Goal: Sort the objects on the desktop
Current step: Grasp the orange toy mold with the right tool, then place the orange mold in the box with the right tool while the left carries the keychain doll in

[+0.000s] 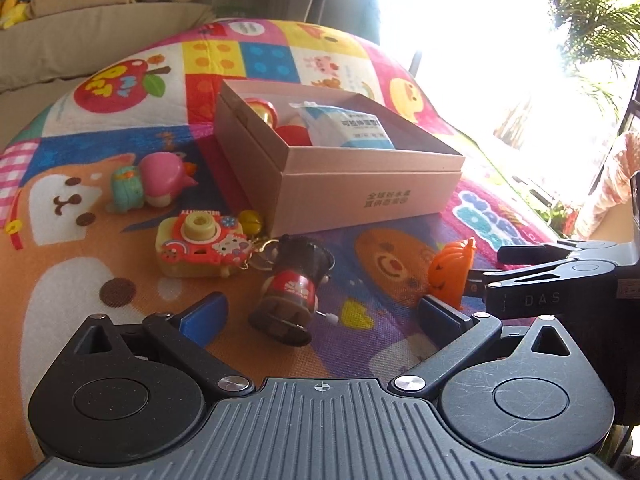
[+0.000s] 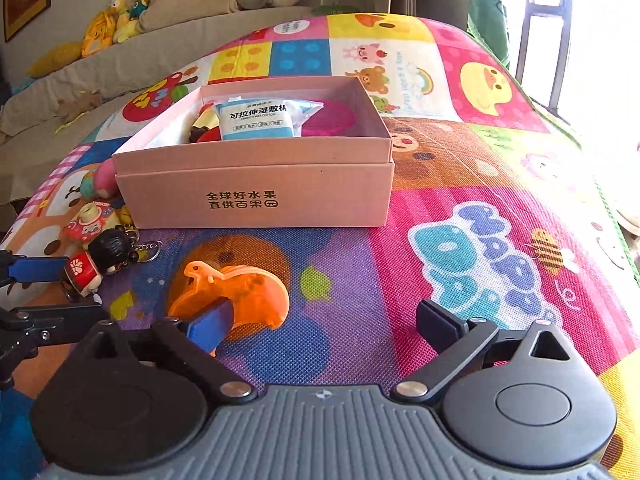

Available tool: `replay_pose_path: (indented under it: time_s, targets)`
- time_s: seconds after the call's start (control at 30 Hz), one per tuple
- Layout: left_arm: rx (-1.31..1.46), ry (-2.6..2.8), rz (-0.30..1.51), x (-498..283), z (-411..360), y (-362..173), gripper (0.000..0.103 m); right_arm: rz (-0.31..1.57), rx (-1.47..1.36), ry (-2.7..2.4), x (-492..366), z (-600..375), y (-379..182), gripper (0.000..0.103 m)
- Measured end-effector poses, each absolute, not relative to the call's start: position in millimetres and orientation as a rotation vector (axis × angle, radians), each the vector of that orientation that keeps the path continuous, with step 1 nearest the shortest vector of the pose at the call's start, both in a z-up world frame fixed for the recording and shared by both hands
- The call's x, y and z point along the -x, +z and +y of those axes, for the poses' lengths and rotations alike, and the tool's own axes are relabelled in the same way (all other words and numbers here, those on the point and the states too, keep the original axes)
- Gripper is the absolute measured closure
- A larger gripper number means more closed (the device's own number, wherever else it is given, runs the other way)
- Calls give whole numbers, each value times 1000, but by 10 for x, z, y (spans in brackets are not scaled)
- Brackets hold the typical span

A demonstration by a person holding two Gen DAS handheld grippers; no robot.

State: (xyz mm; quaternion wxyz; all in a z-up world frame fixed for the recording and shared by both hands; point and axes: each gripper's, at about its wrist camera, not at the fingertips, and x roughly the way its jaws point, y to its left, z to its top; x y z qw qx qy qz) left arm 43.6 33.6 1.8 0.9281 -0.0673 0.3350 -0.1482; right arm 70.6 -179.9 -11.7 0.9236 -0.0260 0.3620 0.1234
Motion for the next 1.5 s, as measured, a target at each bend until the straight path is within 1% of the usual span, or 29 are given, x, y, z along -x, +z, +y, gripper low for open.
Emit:
replay_pose_path:
  time_s: [0.17, 0.33, 0.43, 0.67, 0.8, 0.87, 0.93, 1.0, 1.1, 1.3, 1.37, 1.4, 1.43, 1.47, 1.5]
  targets:
    - [147, -260, 680, -437, 358, 26, 0, 731, 30, 294, -679, -1825, -102, 0]
    - [139, 67, 680, -376, 369, 77, 0, 693, -16, 373, -600, -1899, -63, 0]
    - [155, 121, 724, -377, 343, 126, 0, 723, -16, 427, -622, -1893, -72, 0]
    - [-23, 85, 736, -443, 81, 91, 0, 739, -3, 437, -632, -1850, -82, 0]
    - [-167, 184, 683, -422, 125, 75, 0, 752, 2, 442, -650, -1846, -83, 0]
    - [-188, 250, 656, -396, 218, 94, 0, 752, 28, 442, -637, -1825, -85, 0]
    - [-126, 263, 656, -359, 379, 140, 0, 748, 47, 442, -621, -1797, -89, 0]
    - [-25, 159, 680, -314, 481, 191, 0, 747, 80, 435, -603, -1748, -94, 0]
    - [98, 39, 721, -343, 472, 201, 0, 741, 139, 439, -564, -1669, -101, 0]
    - [112, 123, 750, -616, 284, 86, 0, 688, 174, 441, -472, -1643, -69, 0]
    - [88, 137, 736, -641, 265, 93, 10, 652, 177, 439, -420, -1651, -39, 0]
    - [81, 141, 735, -646, 267, 95, 22, 636, 182, 451, -399, -1649, -20, 0]
    - [81, 146, 734, -648, 283, 98, 29, 623, 196, 473, -384, -1633, 4, 0]
    - [80, 150, 729, -636, 301, 104, 32, 621, 206, 488, -385, -1615, 19, 0]
    - [82, 153, 727, -617, 320, 112, 33, 619, 215, 498, -396, -1580, 44, 0]
